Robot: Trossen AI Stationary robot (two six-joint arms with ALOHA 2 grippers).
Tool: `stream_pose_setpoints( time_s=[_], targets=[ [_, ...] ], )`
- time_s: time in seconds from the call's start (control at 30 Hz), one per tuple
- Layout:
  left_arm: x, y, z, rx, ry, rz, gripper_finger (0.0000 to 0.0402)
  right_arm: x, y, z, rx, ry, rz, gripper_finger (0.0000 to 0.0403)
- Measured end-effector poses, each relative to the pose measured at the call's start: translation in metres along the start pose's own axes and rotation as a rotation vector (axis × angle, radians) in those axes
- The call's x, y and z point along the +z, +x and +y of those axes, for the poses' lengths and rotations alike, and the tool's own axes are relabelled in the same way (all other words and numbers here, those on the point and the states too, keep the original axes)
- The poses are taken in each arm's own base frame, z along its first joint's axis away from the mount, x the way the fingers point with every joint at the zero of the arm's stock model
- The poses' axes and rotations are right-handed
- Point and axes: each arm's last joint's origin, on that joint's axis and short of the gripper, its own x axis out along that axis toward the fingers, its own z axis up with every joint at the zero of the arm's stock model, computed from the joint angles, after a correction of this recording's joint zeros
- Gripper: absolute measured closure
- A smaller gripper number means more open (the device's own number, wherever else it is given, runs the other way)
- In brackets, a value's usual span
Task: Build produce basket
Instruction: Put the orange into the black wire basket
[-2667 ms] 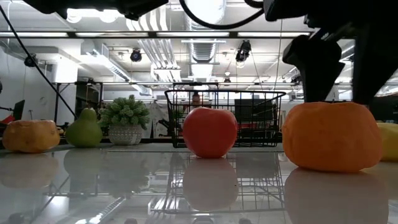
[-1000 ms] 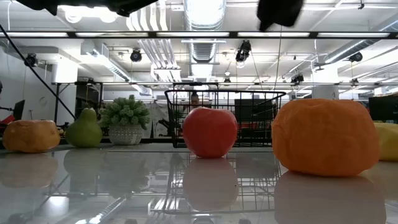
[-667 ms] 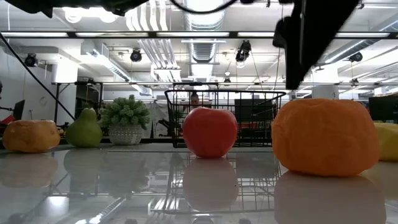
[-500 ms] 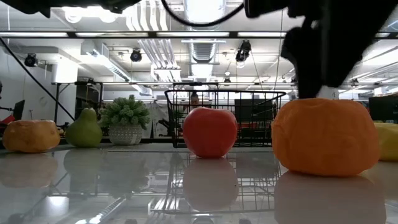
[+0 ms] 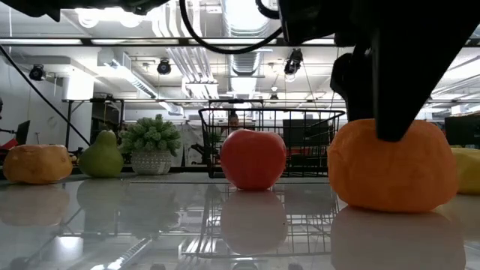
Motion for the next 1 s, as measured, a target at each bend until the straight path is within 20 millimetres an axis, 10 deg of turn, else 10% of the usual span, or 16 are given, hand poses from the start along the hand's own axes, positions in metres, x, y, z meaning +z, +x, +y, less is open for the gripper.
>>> stream_pose_setpoints(
  time_s=[0.37,0.6,1.0],
  targets=[
    [0.0,-0.001,0.0,0.001,0.042,-0.002,0.0208,0.003,0.0,-0.002,0.019,0.01,-0.001,0.0159],
    [0.0,-0.001,0.0,0.001,0.051,-0.001,0.0208,0.01,-0.014,-0.013,0.037,0.005,0.019,0.0165],
    [-0.002,-0.003,-0.001,-0.008,0.043,0.015,0.0208,0.055,-0.15,-0.067,0.098,-0.057,-0.26,0.0154]
  ],
)
